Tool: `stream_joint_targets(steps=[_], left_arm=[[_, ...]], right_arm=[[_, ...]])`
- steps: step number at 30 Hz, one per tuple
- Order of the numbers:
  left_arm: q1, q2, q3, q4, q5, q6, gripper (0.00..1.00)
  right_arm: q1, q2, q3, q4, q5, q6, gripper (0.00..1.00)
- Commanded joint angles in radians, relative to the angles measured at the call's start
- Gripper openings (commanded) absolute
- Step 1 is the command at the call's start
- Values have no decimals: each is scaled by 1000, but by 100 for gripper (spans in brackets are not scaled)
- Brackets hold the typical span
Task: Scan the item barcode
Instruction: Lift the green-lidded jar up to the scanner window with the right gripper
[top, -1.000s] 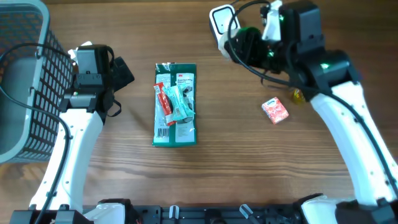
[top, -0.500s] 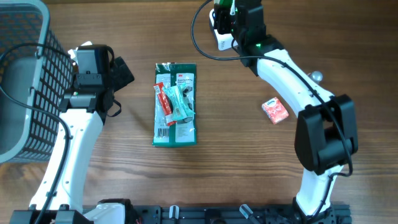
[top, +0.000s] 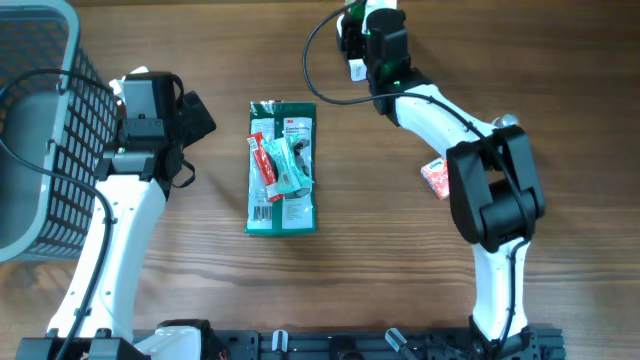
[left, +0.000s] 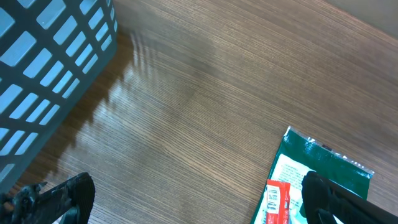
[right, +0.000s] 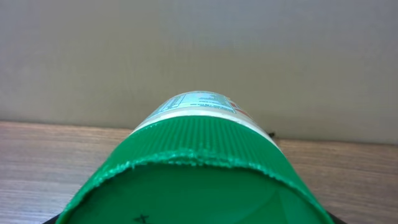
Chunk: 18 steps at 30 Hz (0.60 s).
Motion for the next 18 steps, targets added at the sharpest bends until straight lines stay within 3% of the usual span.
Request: stream_joint_targets(steps=[1, 11, 13, 16, 18], left_arm=[[4, 1, 4, 3, -13, 1, 100], [4, 1, 4, 3, -13, 1, 100], [4, 1, 4, 3, -13, 1, 100], [4, 1, 4, 3, -13, 1, 100], [4, 1, 4, 3, -13, 1, 100]], right_arm=[[4, 40, 18, 24, 17, -17, 5], [4, 66, 16, -37, 17, -18, 9], [4, 62, 16, -2, 42, -21, 4], [4, -24, 16, 60, 40, -21, 4], [4, -124, 16, 9, 40, -21, 4]])
